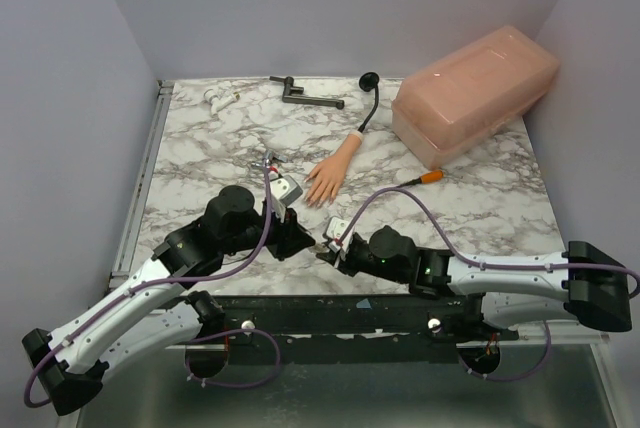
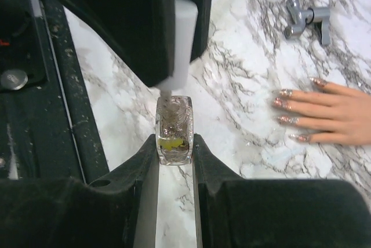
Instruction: Paint the nails
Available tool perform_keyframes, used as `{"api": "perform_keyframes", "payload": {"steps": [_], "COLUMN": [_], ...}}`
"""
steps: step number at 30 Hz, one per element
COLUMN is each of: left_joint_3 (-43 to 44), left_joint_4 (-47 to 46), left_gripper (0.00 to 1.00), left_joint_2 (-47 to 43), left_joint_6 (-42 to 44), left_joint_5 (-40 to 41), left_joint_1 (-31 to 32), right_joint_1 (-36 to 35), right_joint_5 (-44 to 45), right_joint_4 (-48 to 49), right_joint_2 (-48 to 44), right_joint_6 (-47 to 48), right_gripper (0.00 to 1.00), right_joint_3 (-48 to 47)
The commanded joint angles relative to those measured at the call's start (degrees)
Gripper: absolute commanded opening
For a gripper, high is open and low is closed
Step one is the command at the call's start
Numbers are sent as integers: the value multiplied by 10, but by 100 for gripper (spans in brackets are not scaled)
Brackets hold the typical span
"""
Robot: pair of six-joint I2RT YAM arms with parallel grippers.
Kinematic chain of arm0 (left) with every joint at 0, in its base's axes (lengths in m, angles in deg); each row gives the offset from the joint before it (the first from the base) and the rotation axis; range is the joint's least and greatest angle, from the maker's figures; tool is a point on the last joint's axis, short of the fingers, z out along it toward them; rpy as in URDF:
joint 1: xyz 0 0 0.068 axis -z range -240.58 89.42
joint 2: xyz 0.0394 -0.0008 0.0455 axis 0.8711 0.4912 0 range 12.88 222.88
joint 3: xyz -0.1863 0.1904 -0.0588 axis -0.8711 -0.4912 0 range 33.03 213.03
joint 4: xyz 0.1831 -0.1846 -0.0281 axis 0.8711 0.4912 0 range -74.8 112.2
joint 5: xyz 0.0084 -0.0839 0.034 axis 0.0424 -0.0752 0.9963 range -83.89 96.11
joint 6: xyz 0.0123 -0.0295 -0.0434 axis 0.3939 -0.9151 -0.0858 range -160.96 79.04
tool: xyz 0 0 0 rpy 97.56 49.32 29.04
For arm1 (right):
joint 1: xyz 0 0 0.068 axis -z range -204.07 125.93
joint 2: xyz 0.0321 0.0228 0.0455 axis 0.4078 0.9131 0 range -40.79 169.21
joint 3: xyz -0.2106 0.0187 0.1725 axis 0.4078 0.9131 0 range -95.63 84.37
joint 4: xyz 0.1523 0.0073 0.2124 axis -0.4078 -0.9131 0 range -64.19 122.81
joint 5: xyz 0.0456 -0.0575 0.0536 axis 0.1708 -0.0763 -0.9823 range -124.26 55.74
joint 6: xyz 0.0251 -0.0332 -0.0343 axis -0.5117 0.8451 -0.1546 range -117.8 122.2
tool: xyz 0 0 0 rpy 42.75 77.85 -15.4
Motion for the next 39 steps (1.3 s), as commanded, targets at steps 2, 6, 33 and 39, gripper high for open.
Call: {"api": "perform_keyframes", "payload": {"steps": [2, 6, 33, 39], "left_joint_3": [-11, -18, 23, 11], "left_joint_4": [-15, -24, -4, -38], "left_gripper": [0, 0, 0, 0], "left_joint_2": [-2, 7, -22, -6], "left_joint_6": [-17, -19, -3, 0], "left_joint_5": [-2, -1, 98, 74], "left_joint_1": [7, 9, 12, 12], "right_joint_1": [2, 4, 13, 13], "right_joint_5": [52, 61, 39, 38], "right_joint_4": [71, 84, 84, 84], "right_joint_2": [22, 18, 31, 32], "right_joint_6": [-2, -4, -6, -7], "right_gripper": [1, 1, 1, 1], "right_joint_3": [27, 36, 35, 35]}}
